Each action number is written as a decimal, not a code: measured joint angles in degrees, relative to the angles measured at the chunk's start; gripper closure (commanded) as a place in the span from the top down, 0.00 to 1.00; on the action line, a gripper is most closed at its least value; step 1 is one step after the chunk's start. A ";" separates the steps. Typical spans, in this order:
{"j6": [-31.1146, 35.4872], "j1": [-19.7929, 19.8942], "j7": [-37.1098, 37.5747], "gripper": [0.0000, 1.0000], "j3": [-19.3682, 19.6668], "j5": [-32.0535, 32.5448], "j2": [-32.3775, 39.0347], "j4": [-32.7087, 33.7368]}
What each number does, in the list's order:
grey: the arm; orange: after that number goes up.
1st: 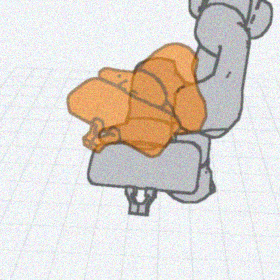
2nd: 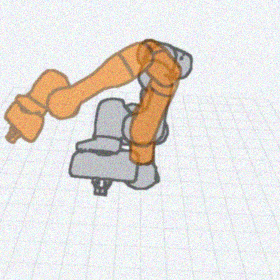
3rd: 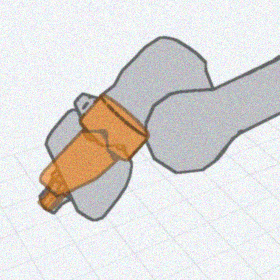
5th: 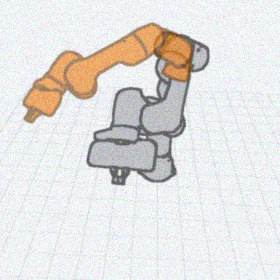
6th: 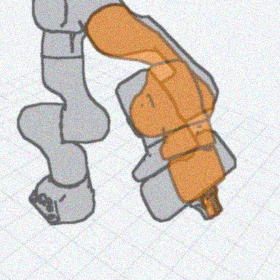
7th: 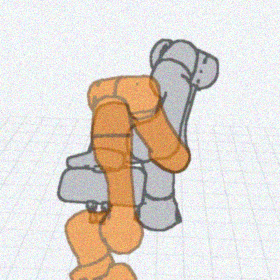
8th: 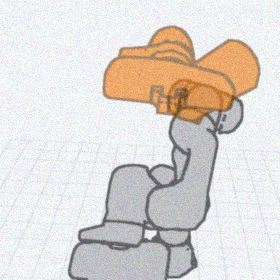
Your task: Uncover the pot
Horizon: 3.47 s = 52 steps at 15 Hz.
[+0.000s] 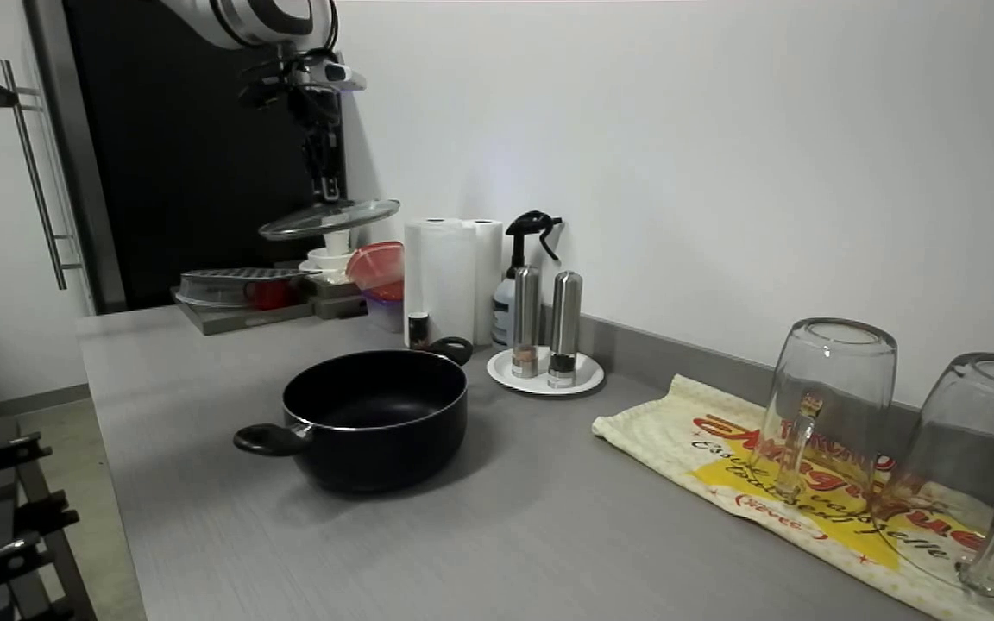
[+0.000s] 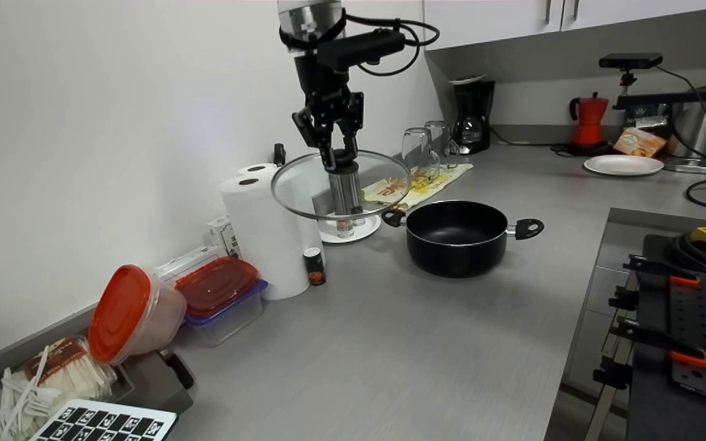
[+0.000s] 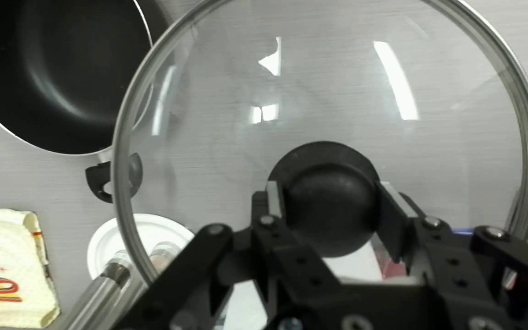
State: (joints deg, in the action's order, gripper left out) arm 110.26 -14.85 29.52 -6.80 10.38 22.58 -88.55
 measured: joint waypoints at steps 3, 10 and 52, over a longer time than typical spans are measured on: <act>-1.16 -1.98 -2.88 0.25 -0.03 0.00 6.10 3.60; -0.64 -4.80 -5.52 0.25 0.59 0.04 18.99 8.02; 10.72 -8.72 -9.76 0.50 5.10 0.80 31.65 12.13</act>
State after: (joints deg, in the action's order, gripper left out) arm 120.99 -23.56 19.76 -1.70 11.17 54.24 -76.42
